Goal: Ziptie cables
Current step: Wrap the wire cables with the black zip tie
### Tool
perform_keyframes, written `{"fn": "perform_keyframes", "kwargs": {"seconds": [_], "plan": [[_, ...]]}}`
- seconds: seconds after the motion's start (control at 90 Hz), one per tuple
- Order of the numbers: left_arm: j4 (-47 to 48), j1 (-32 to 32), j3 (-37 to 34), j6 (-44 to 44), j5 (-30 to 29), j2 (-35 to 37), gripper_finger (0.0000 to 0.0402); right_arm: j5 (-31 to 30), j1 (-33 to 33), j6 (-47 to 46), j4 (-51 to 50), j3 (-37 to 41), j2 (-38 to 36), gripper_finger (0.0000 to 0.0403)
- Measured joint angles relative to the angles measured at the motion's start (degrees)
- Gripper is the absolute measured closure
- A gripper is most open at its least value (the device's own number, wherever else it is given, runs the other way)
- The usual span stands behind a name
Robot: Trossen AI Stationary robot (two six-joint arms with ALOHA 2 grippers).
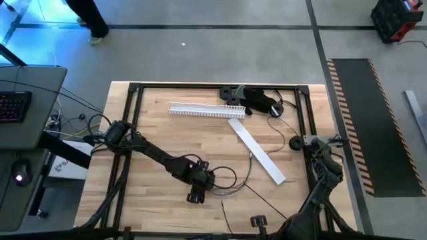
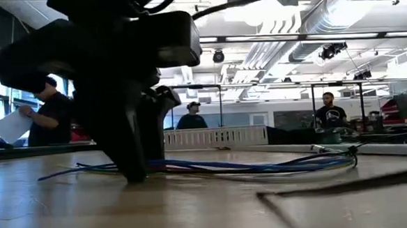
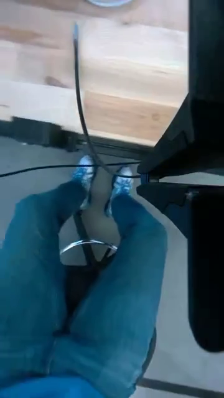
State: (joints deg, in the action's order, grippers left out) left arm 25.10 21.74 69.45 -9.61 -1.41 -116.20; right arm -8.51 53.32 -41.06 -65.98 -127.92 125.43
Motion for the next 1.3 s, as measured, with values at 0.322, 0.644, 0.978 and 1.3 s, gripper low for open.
{"fn": "perform_keyframes", "kwargs": {"seconds": [0.322, 0.644, 0.978, 1.3], "plan": [[1.44, 0.02, 1.64, -3.84, 1.09, -0.34, 0.0397, -5.92, -0.44, 0.46, 0.63, 0.17, -0.66, 0.0403], [6.25, 0.17, 10.06, -6.68, 0.95, -0.31, 0.0401, -7.61, -2.38, -3.97, -3.1, 0.17, -0.66, 0.0403], [5.92, 0.5, 11.17, -6.8, 1.14, -0.2, 0.0401, -7.56, -4.25, -7.55, -8.46, 0.17, -0.61, 0.0403], [5.31, 1.37, 11.28, -6.8, 1.14, -0.11, 0.0401, -10.47, -6.36, -7.56, -8.57, 0.17, -0.59, 0.0403]]}}
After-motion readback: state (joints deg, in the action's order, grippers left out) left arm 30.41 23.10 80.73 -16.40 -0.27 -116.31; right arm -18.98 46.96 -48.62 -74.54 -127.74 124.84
